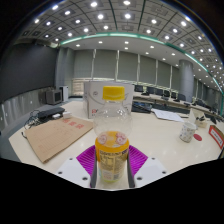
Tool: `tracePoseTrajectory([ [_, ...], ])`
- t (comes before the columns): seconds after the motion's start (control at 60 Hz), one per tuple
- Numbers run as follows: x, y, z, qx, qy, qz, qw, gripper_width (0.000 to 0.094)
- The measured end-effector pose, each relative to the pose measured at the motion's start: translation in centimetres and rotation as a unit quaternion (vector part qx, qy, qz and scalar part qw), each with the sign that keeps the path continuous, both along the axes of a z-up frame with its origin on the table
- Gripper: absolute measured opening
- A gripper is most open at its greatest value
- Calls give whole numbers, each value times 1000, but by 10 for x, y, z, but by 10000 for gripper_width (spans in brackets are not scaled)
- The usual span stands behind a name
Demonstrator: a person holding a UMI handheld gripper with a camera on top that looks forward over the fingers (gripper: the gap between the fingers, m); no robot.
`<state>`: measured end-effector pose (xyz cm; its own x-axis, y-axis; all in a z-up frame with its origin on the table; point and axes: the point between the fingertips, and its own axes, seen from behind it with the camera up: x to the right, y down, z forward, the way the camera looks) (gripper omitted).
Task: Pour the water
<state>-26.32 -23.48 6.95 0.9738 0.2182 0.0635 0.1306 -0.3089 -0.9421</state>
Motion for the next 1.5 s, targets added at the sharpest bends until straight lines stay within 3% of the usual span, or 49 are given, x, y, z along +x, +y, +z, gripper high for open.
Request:
tracePoseTrajectory([
  [0.167,3,-2,28,-13,48,4,999,411],
  [0.4,26,30,131,4,196,15,980,390],
  [0.65,91,104,223,-13,522,25,852,388],
  [0.767,140,142,221,-39,640,14,767,388],
  [0.983,224,210,157,-89,784,-34,614,385],
  [1.183,252,227,102,-132,855,-78,496,386],
  [1.317,259,227,96,-150,844,-86,508,387],
  [1.5,267,221,118,-137,713,-65,685,390],
])
